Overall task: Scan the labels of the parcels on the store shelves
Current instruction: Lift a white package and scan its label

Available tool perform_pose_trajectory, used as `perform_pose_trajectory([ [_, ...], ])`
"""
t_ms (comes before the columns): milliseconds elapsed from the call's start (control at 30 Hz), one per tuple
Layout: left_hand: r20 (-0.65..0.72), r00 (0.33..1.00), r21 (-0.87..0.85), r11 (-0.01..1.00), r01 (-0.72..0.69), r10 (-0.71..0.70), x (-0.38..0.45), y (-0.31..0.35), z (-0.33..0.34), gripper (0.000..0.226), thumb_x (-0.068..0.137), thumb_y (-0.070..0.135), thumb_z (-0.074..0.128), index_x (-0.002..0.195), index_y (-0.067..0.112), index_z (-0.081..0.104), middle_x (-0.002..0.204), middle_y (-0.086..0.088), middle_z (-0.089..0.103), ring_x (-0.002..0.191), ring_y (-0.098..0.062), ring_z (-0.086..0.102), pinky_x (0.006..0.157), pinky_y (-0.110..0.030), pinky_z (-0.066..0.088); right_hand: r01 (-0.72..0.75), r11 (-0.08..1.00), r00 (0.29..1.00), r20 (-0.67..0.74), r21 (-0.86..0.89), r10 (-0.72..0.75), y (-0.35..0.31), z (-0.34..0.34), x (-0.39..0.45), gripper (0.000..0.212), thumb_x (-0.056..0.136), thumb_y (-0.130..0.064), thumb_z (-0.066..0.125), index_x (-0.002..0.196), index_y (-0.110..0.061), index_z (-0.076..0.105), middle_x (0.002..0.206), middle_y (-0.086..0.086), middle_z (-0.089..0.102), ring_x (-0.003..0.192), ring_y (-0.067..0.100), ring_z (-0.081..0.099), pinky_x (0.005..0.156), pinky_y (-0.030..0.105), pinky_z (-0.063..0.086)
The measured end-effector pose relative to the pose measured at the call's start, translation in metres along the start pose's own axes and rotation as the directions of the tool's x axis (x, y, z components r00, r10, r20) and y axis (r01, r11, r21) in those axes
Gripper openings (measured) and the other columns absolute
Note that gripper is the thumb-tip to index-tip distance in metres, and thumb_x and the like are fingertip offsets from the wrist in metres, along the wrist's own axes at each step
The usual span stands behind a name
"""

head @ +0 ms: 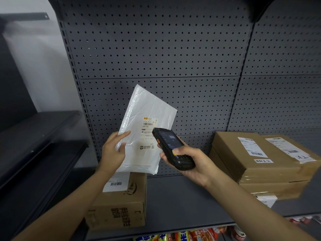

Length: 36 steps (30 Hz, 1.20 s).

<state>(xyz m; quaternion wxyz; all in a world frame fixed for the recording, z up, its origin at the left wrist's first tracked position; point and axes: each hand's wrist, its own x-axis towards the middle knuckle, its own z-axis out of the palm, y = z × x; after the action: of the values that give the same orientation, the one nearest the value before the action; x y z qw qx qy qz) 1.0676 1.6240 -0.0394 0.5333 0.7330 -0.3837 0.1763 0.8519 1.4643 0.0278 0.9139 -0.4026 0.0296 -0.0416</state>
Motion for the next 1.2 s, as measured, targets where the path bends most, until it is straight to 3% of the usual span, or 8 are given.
perform_pose_trajectory([
  [300,-0.008,1.0,-0.004,1.0,-0.01,0.01,0.0,-0.004,-0.003,0.065,0.088,-0.012,0.056,0.115,0.047,0.056,0.112,0.037,0.051,0.107,0.013,0.05,0.104,-0.026,0.043,-0.006,1.0,1.0,-0.017,-0.016,0.006,0.004,0.001,0.002,0.067,0.073,0.008,0.057,0.139,0.006,0.044,0.12,0.027,0.055,0.081,0.031,0.072,0.07,0.032,0.06],
  [433,0.006,0.999,-0.015,0.999,-0.039,0.039,-0.001,-0.007,-0.003,0.075,0.088,-0.012,0.056,0.113,0.059,0.057,0.112,0.03,0.053,0.106,0.008,0.052,0.101,-0.018,0.042,-0.006,1.0,1.0,-0.03,-0.022,0.006,0.006,0.001,0.002,0.073,0.071,0.007,0.061,0.141,0.006,0.041,0.122,0.027,0.053,0.084,0.031,0.072,0.072,0.032,0.06],
  [533,0.018,0.998,-0.017,0.998,-0.067,0.067,0.0,-0.007,0.0,0.065,0.088,-0.013,0.057,0.118,0.045,0.058,0.111,0.03,0.054,0.105,0.009,0.052,0.1,-0.015,0.042,0.008,1.0,0.999,-0.05,0.016,-0.008,0.008,0.001,0.002,0.071,0.071,0.008,0.06,0.14,0.005,0.043,0.126,0.027,0.054,0.085,0.033,0.071,0.074,0.033,0.06],
  [667,0.053,0.994,-0.033,0.995,-0.091,0.093,0.002,-0.006,0.008,0.051,0.088,-0.013,0.057,0.121,0.026,0.062,0.113,0.015,0.056,0.105,0.007,0.052,0.102,-0.016,0.043,0.023,0.999,0.996,-0.09,0.043,-0.019,0.008,-0.002,-0.004,0.065,0.074,0.008,0.056,0.138,0.007,0.044,0.119,0.028,0.059,0.085,0.033,0.072,0.075,0.033,0.061],
  [767,0.082,0.991,-0.05,0.993,-0.102,0.106,0.007,-0.002,0.018,0.049,0.089,-0.012,0.057,0.122,0.023,0.063,0.113,0.011,0.057,0.106,0.005,0.053,0.101,-0.011,0.04,0.04,0.998,0.991,-0.131,0.044,-0.034,0.008,-0.006,-0.01,0.066,0.073,0.009,0.057,0.138,0.008,0.044,0.115,0.028,0.058,0.083,0.033,0.072,0.074,0.033,0.061],
  [967,0.129,0.981,-0.097,0.987,-0.131,0.143,0.019,0.016,0.047,0.045,0.088,-0.013,0.058,0.124,0.014,0.065,0.112,0.0,0.059,0.105,0.001,0.054,0.099,-0.008,0.04,0.136,0.99,0.967,-0.223,0.036,-0.125,0.001,-0.018,-0.022,0.068,0.071,0.013,0.059,0.137,0.0,0.05,0.123,0.025,0.06,0.093,0.038,0.069,0.086,0.039,0.058],
  [1200,0.182,0.949,-0.212,0.952,-0.22,0.259,0.036,0.059,0.1,0.047,0.085,-0.016,0.059,0.125,0.009,0.064,0.102,0.005,0.057,0.095,0.008,0.052,0.093,-0.006,0.04,0.264,0.963,0.893,-0.39,0.045,-0.226,-0.016,-0.045,-0.043,0.077,0.065,0.014,0.064,0.139,0.008,0.043,0.127,0.027,0.056,0.107,0.038,0.061,0.073,0.037,0.06],
])
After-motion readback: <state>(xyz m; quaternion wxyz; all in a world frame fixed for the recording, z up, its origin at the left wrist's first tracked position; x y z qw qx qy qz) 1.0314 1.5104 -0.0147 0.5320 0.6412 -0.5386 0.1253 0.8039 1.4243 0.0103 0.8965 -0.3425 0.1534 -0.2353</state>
